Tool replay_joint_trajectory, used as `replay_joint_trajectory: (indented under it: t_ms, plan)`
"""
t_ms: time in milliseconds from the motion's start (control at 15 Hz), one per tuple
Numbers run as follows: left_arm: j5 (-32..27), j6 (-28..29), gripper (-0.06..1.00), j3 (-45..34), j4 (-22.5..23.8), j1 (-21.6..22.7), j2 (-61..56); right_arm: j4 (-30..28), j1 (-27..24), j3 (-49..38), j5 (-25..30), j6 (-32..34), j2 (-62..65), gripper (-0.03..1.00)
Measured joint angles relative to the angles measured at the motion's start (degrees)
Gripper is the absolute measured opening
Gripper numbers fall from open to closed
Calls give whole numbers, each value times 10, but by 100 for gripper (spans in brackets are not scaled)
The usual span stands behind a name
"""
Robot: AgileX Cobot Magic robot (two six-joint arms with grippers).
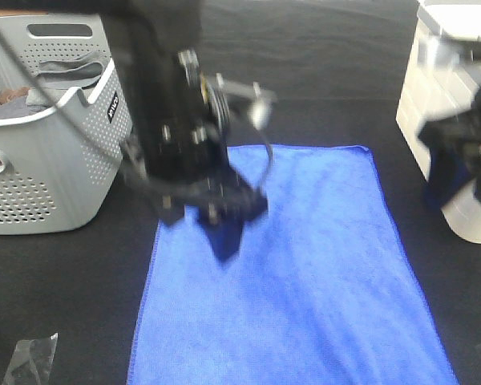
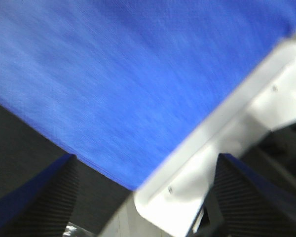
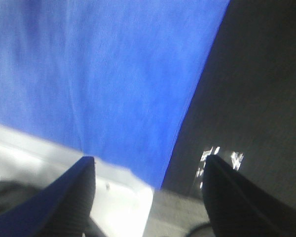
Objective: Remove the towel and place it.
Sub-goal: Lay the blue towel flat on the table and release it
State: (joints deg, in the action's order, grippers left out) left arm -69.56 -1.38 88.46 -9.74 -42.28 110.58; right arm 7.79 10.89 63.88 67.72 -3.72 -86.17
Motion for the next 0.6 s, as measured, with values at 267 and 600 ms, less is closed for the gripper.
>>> replay_joint_trajectory:
  t_ms: [267, 600]
  plan:
    - [-2, 4, 73, 175, 26, 73, 91, 3, -52, 206, 10, -6, -123, 64]
    - [-3, 24, 73, 377, 13, 116, 217, 11, -53, 360, 17, -10, -267, 64]
